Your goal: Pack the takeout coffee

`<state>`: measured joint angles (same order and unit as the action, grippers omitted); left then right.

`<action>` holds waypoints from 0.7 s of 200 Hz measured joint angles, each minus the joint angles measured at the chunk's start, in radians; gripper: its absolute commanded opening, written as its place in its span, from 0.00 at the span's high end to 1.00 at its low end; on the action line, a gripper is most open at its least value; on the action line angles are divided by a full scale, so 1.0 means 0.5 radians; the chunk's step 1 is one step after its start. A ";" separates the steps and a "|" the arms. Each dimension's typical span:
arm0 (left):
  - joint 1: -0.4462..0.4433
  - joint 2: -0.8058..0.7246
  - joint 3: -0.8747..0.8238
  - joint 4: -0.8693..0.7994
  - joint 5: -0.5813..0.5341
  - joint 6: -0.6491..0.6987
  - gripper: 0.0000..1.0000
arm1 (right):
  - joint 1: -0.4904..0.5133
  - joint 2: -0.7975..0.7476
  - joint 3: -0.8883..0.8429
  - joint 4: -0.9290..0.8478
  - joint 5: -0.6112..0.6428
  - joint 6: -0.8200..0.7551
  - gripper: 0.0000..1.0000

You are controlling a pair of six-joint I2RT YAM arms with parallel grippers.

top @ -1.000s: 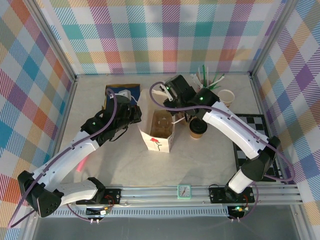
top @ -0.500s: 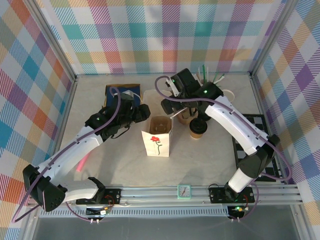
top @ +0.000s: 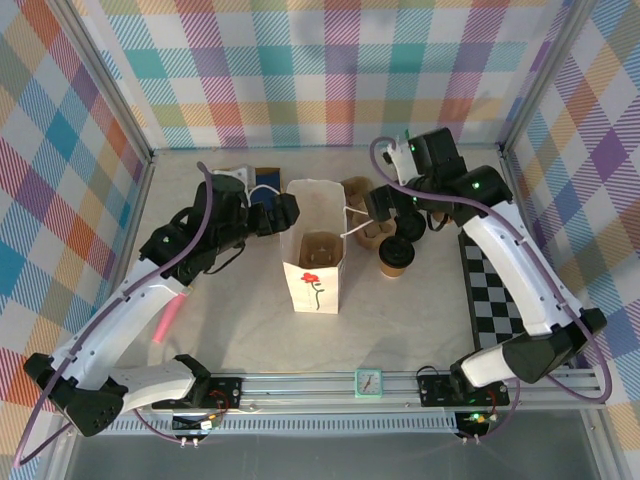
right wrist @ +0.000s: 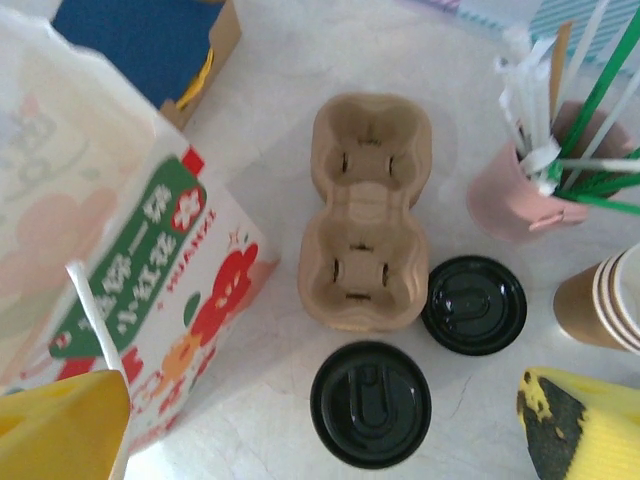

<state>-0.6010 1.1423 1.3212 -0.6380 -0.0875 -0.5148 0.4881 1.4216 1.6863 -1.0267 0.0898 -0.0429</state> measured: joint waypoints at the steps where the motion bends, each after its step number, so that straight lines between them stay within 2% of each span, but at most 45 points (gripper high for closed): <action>1: 0.001 0.000 0.002 -0.001 0.002 0.001 0.00 | -0.002 -0.002 -0.005 0.000 -0.002 -0.001 0.01; 16: 0.066 -0.006 0.009 -0.019 0.055 0.008 0.00 | -0.037 -0.012 -0.094 0.000 -0.025 -0.029 0.01; 42: 0.390 -0.099 -0.139 0.030 0.285 -0.085 0.00 | -0.119 -0.013 -0.233 0.003 -0.052 -0.117 0.01; 60: 0.536 -0.163 -0.204 0.009 0.352 -0.129 0.00 | -0.156 -0.013 -0.313 0.002 -0.067 -0.198 0.01; 98: 0.649 -0.320 -0.275 0.010 0.521 -0.161 0.00 | -0.212 -0.006 -0.443 0.008 -0.136 -0.359 0.01; 140: 0.689 -0.374 -0.314 0.032 0.635 -0.198 0.00 | -0.230 -0.005 -0.369 0.024 -0.448 -0.381 0.01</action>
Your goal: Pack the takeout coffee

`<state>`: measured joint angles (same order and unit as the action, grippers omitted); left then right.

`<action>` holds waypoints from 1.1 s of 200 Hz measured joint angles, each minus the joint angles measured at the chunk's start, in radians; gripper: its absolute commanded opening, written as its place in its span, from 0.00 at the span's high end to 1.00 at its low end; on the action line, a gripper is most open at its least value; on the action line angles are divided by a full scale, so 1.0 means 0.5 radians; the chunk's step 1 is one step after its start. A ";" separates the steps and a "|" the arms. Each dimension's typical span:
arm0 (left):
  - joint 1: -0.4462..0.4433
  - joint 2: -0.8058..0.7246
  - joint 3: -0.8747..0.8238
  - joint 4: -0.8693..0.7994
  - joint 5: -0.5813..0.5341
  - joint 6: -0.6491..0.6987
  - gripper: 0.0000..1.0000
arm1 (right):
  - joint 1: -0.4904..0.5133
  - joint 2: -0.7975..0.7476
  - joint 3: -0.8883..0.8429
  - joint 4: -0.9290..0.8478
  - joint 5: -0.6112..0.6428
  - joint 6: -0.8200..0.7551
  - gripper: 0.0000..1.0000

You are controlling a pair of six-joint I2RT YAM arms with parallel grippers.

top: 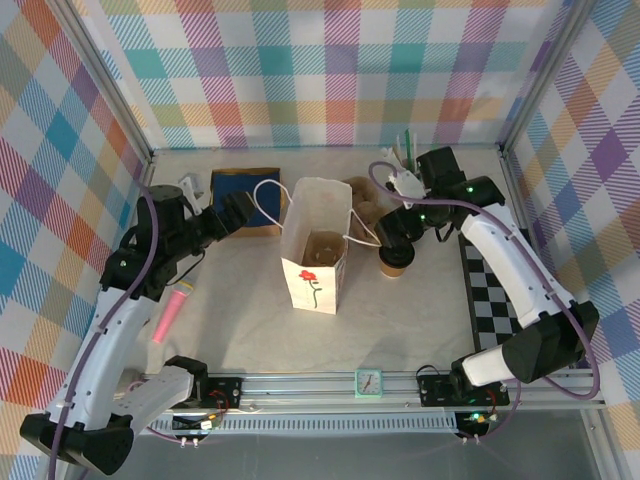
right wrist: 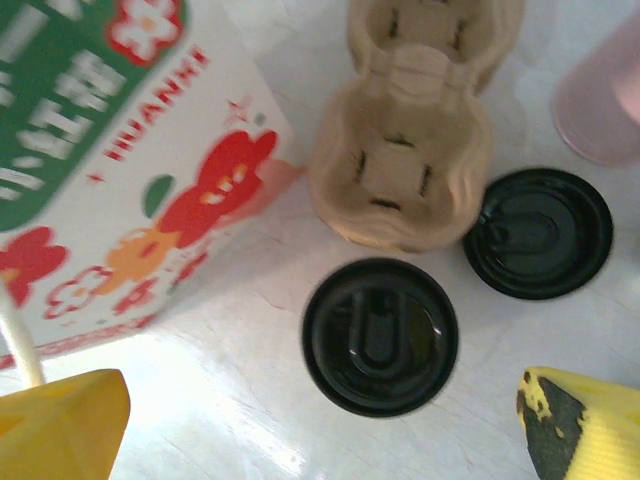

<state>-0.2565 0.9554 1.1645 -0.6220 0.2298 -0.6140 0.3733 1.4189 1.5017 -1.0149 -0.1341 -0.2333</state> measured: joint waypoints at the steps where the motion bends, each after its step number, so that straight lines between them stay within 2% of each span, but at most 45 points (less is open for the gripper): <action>1: 0.000 0.002 0.000 0.000 0.001 0.000 0.00 | 0.000 0.000 0.005 0.000 -0.005 0.001 0.01; 29: 0.000 0.046 -0.005 -0.001 0.049 0.002 0.00 | 0.002 0.001 0.268 0.022 -0.210 0.048 0.01; 51: 0.000 0.063 -0.005 0.001 0.072 0.014 0.00 | 0.002 0.011 0.493 0.039 -0.242 0.076 0.01; 100: 0.000 0.066 -0.035 0.069 0.145 0.043 0.00 | -0.007 0.028 0.740 -0.044 0.027 0.121 0.01; 125: 0.000 0.074 -0.085 0.115 0.188 0.056 0.00 | -0.123 0.083 0.817 -0.194 0.155 0.170 0.01; 141: 0.000 0.075 -0.134 0.156 0.208 0.055 0.00 | -0.200 0.097 0.689 -0.222 0.241 0.187 0.01; 183: 0.000 0.070 -0.196 0.201 0.237 0.056 0.00 | -0.233 0.075 -0.110 -0.174 0.268 0.174 0.01; 220: 0.000 0.063 -0.201 0.208 0.256 0.061 0.00 | -0.233 0.078 -0.254 -0.072 0.206 0.071 0.01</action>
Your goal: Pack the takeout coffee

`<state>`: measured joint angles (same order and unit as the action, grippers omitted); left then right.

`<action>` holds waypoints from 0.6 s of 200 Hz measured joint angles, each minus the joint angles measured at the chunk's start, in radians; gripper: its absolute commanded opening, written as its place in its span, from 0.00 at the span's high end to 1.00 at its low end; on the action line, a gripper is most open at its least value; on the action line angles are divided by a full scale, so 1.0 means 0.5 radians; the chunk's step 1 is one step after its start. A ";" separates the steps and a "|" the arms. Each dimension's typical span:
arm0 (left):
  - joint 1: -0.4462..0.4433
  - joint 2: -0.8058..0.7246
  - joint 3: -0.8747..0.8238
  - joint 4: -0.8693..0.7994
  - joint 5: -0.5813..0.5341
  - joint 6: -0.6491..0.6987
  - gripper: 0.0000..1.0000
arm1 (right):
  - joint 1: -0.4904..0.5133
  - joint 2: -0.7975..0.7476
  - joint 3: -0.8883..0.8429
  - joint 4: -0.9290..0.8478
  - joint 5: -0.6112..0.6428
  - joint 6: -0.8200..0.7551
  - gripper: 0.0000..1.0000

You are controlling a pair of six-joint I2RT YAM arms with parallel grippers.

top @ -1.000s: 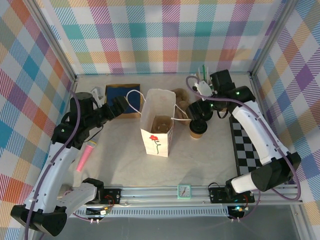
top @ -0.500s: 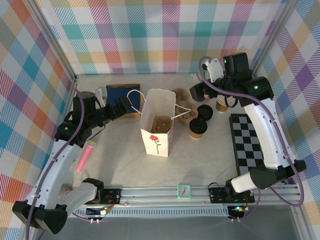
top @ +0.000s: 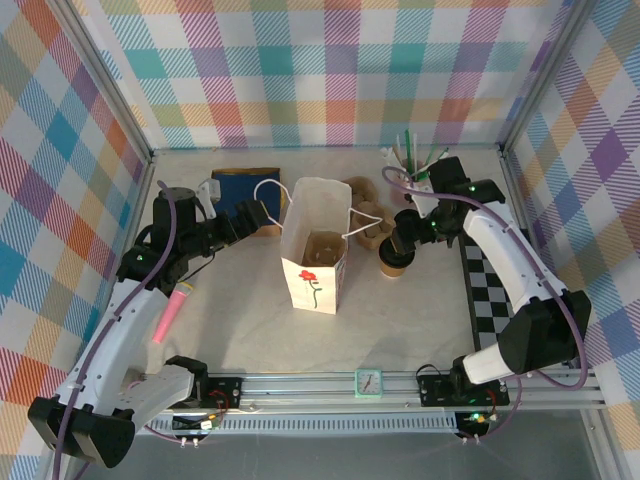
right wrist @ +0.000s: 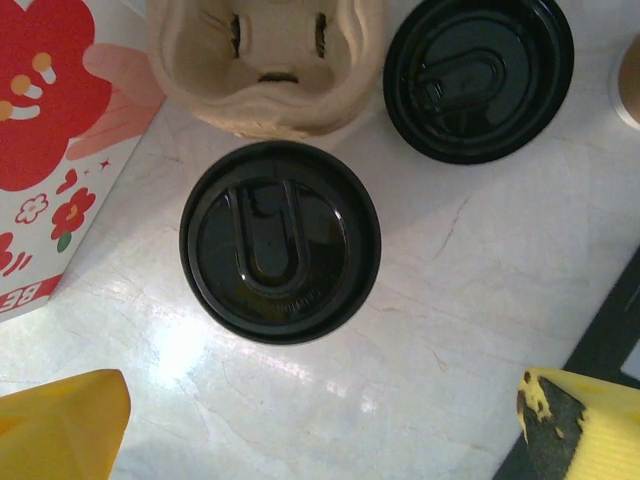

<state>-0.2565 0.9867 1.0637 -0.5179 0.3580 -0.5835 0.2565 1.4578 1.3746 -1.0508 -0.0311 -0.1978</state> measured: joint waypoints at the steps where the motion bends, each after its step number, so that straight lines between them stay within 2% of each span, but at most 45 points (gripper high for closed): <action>1: 0.000 -0.003 -0.002 0.002 0.001 0.000 0.00 | 0.000 0.001 0.000 0.002 -0.001 -0.003 0.01; 66: 0.000 -0.155 -0.039 -0.045 -0.034 -0.060 0.00 | 0.099 0.288 0.016 0.030 0.041 -0.259 0.01; 120: 0.000 -0.237 -0.024 -0.198 -0.114 -0.051 0.00 | 0.142 0.295 -0.037 0.090 0.116 -0.390 0.01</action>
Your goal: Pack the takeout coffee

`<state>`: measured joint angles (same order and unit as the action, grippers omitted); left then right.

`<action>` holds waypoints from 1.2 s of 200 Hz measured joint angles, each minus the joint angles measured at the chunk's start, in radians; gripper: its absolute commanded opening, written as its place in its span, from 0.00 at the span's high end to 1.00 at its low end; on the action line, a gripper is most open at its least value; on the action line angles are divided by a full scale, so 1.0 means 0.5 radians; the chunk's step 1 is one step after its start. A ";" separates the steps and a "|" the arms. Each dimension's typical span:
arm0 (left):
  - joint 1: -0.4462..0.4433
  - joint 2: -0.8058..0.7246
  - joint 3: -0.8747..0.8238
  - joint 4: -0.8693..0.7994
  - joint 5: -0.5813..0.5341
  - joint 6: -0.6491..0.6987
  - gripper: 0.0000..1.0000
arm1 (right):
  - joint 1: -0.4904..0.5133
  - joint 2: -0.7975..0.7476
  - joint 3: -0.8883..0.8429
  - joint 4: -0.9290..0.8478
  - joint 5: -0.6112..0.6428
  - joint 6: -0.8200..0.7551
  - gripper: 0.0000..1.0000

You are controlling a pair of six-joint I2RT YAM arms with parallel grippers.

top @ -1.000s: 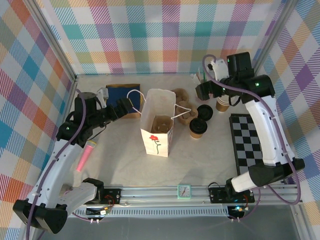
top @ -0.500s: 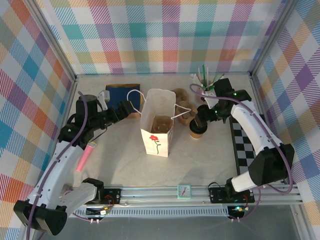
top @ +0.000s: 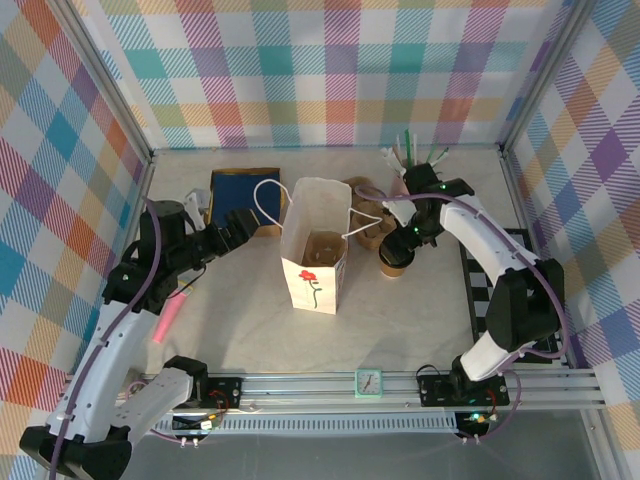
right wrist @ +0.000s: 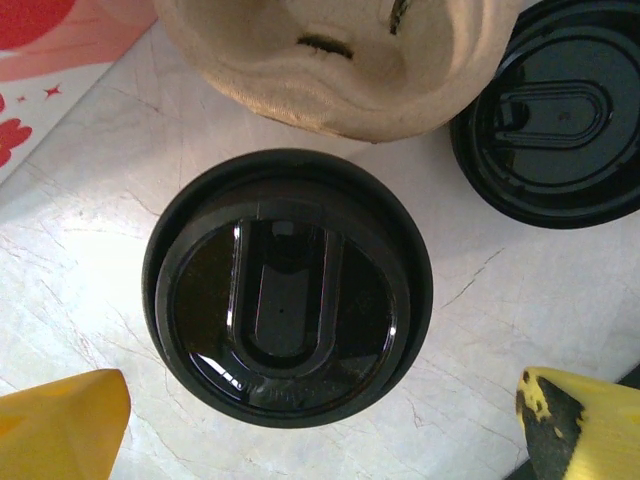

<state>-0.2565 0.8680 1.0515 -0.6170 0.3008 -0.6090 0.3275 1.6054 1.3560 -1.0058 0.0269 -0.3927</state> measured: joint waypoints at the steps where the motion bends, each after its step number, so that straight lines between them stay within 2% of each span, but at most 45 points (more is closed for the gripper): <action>1: 0.000 -0.002 0.000 -0.002 0.000 0.000 0.00 | 0.000 0.000 -0.001 0.000 0.000 -0.002 0.01; 89: 0.000 0.002 0.000 -0.034 -0.029 0.060 0.00 | 0.051 0.089 0.040 -0.010 0.004 -0.137 0.01; 240: 0.000 0.008 0.000 -0.079 -0.066 0.098 0.00 | 0.134 0.202 0.053 -0.006 0.127 -0.190 0.01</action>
<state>-0.2565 0.8722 1.0515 -0.6563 0.2680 -0.5598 0.3943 1.7065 1.3823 -1.0088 0.0902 -0.4877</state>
